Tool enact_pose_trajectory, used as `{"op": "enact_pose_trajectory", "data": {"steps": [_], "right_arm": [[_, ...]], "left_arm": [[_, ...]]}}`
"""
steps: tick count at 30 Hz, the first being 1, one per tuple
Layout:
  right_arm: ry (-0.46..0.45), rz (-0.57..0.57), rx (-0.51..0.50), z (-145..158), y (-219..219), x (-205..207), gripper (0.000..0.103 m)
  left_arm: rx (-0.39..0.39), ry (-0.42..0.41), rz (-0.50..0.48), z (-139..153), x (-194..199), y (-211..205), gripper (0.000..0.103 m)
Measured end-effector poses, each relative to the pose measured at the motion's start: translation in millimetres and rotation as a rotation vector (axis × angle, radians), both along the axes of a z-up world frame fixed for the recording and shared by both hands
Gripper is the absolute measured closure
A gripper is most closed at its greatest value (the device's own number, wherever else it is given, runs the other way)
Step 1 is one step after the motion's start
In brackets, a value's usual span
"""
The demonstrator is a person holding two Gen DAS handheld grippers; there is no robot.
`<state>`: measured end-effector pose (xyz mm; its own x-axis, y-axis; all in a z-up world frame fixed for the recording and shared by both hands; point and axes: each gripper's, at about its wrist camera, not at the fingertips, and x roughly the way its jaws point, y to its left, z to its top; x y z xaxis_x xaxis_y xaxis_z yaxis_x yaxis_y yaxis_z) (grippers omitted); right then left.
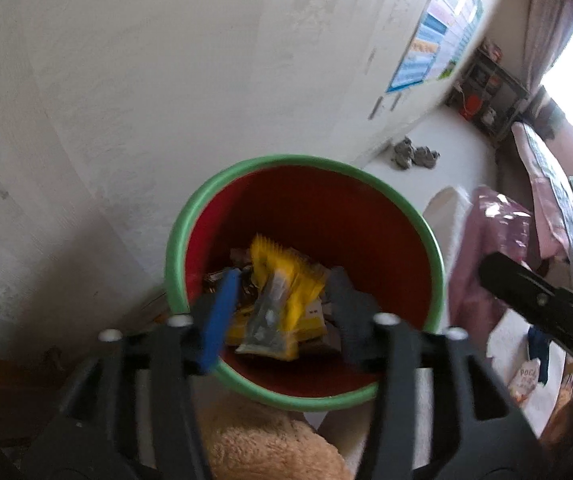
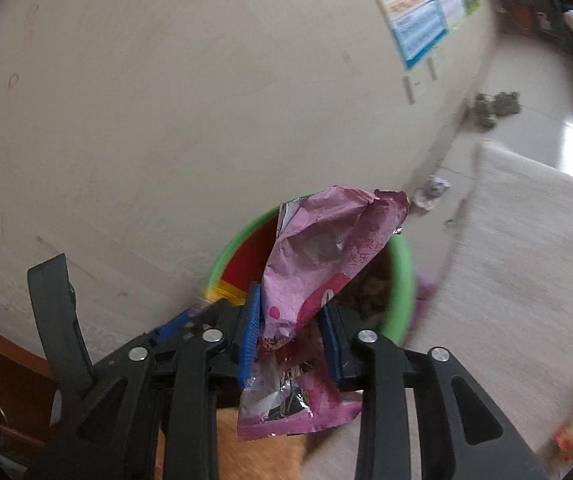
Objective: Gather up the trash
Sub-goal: 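Open both tools to drop the wrappers into the bin, then grasp the white Pocky box with the left tool while the right grasps the blue wrapper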
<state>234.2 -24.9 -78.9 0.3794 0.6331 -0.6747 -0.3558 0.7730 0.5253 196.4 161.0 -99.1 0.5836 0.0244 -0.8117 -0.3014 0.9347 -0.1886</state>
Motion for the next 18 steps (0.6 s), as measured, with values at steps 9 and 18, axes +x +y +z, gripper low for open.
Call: {"op": "enact_pose_trajectory", "data": {"steps": [9, 18], "right_arm": [[-0.036, -0.080, -0.027, -1.2, -46.5, -11.2, 0.046], [-0.070, -0.498, -0.475, -21.9, -235.4, -23.4, 0.037]], "left_arm": [[-0.010, 0.008, 0.036, -3.3, -9.3, -1.3, 0.044], [-0.039, 0.009, -0.106, -4.1, -7.6, -62.3, 0.043]]}}
